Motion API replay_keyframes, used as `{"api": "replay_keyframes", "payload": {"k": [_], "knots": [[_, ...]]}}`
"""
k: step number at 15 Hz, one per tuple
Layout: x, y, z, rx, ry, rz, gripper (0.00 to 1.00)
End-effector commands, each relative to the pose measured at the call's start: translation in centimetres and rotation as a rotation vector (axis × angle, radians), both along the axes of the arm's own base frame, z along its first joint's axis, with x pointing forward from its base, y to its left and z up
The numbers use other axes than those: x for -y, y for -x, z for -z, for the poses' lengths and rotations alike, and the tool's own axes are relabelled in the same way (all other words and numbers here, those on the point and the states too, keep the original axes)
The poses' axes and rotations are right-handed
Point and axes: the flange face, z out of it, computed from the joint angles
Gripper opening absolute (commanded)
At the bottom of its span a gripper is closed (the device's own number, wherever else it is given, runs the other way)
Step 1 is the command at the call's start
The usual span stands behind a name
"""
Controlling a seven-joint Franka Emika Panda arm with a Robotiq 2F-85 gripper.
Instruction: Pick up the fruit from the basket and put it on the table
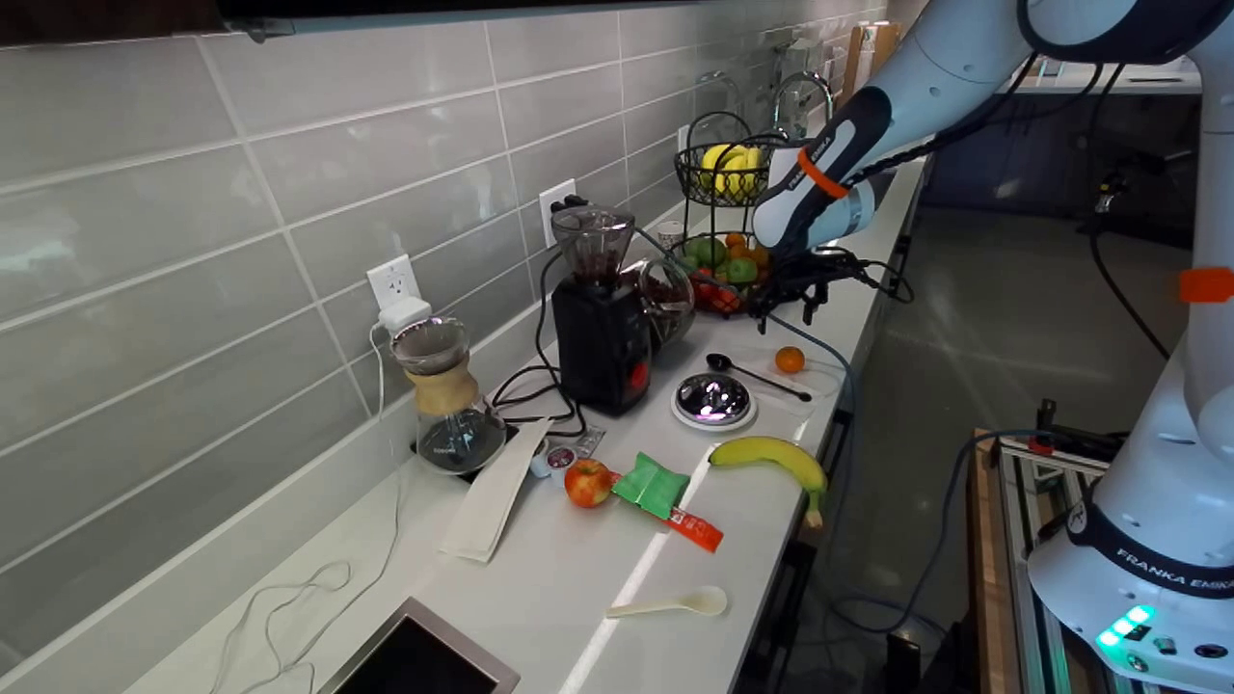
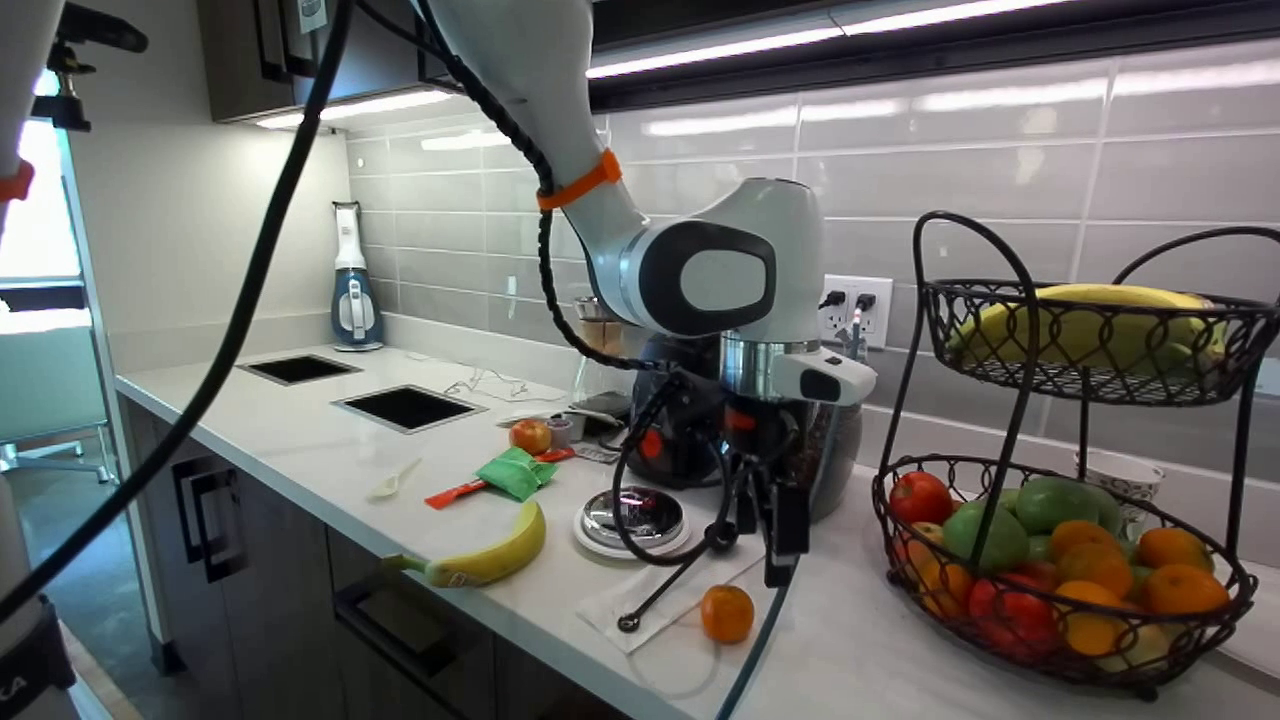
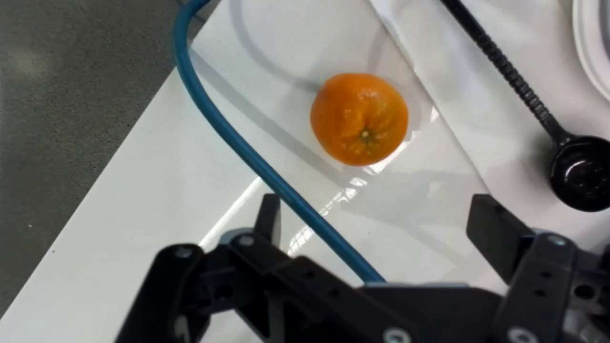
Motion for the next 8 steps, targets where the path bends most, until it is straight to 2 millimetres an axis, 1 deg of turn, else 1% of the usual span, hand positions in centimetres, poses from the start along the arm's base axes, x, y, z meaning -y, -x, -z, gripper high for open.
{"api": "replay_keyframes", "payload": {"k": [1,3,4,8], "knots": [[-0.34,0.83,-0.93,-0.033,0.013,0.021,1.0],[-0.33,0.84,-1.12,-0.037,0.014,0.028,1.0],[0.16,0.21,-0.71,-0.014,0.013,0.014,1.0],[0.13,0.12,-0.84,-0.012,0.013,0.014,1.0]]}}
